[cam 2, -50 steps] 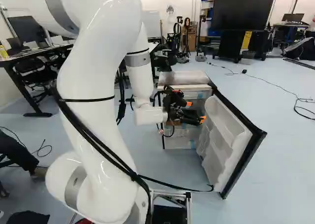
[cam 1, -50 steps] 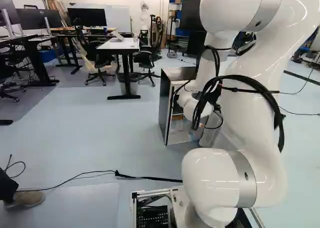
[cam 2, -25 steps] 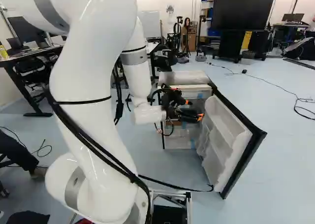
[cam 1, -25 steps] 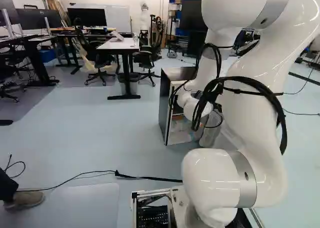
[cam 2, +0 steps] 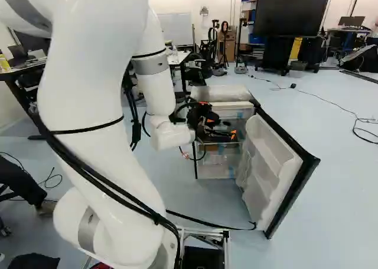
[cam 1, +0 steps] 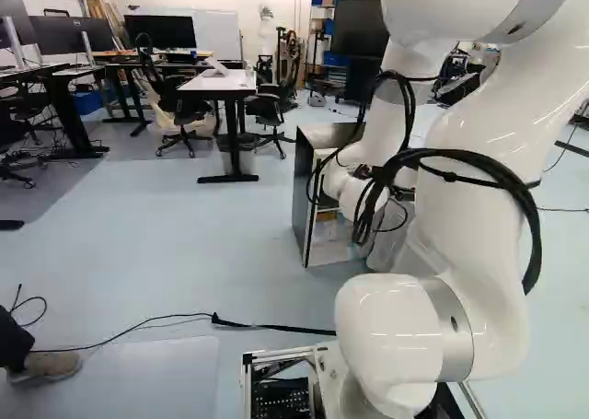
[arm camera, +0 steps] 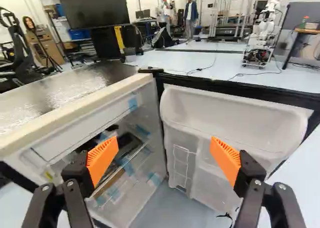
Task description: Open the fridge door
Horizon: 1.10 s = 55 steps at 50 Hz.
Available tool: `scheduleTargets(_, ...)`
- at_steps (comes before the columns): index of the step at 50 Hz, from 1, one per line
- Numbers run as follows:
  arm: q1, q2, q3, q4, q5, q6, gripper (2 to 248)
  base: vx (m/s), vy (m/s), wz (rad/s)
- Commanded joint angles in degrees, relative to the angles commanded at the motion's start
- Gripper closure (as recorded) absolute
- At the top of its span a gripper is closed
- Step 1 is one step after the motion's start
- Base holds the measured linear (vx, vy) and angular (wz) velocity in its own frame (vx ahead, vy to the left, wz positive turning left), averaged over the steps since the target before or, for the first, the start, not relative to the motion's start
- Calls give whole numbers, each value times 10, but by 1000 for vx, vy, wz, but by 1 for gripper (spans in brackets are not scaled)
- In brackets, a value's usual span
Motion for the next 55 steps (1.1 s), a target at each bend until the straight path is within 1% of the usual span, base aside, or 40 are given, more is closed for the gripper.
scheduleTargets(14, 14, 50, 27, -64, -31, 0, 3, 0, 0, 0)
scheduleTargets(38, 42, 147, 80, -189, -92, 0, 3, 0, 0, 0)
scheduleTargets(55, 59, 203, 110, -261, -127, 0, 3, 0, 0, 0)
